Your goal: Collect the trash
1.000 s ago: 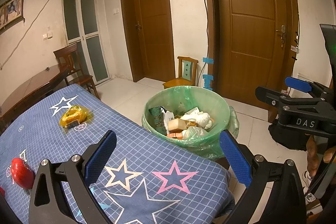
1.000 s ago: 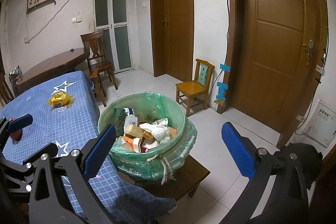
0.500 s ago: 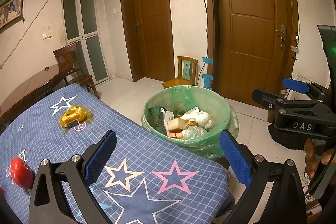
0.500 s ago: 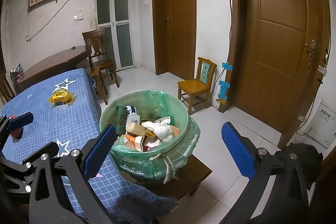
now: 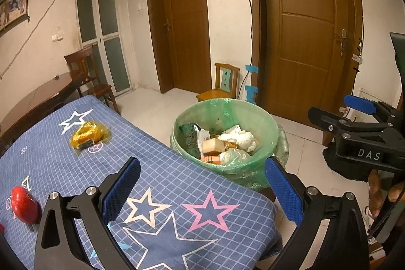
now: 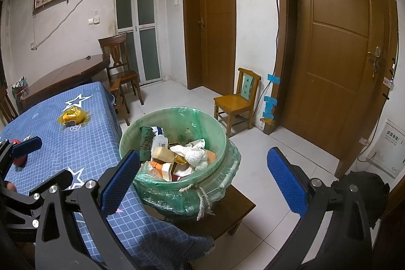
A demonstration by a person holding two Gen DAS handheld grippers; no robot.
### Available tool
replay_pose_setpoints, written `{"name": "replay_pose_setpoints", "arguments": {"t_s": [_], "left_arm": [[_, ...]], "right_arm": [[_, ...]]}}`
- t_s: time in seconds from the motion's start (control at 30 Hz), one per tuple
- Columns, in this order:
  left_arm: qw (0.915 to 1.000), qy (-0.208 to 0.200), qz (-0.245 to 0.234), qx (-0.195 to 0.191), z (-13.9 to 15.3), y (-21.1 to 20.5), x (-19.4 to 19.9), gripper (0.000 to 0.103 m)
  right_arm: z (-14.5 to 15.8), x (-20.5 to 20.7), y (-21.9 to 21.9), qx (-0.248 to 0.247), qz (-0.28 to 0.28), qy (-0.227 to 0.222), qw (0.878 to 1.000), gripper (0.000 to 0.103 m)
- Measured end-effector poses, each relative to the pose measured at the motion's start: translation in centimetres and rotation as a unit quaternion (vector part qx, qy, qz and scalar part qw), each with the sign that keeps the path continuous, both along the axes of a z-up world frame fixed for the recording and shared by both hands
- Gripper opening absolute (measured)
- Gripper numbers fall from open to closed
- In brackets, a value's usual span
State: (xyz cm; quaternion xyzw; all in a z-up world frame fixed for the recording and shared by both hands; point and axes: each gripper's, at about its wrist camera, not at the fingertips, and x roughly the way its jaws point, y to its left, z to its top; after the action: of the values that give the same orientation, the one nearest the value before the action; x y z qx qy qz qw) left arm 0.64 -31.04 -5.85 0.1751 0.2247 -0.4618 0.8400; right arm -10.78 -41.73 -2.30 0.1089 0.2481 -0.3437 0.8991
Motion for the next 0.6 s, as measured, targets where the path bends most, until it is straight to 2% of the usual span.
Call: {"name": "replay_pose_setpoints", "arguments": {"t_s": [0.1,0.4,0.6], "left_arm": [[0.9998,-0.015,0.004,-0.013,0.2,0.2,-0.3,0.098],[0.9994,-0.027,-0.009,-0.019,0.4,0.4,-1.2,0.098],[0.9991,-0.021,0.013,-0.034,0.9,0.8,-0.6,0.095]], "right_arm": [[0.0,0.0,0.0,0.0,-0.001,-0.001,1.0,0.097],[-0.1,-0.5,-0.2,0.003,-0.003,-0.003,1.0,0.097],[0.0,-0.6,-0.3,0.0,-0.005,-0.004,1.0,0.097]]}}
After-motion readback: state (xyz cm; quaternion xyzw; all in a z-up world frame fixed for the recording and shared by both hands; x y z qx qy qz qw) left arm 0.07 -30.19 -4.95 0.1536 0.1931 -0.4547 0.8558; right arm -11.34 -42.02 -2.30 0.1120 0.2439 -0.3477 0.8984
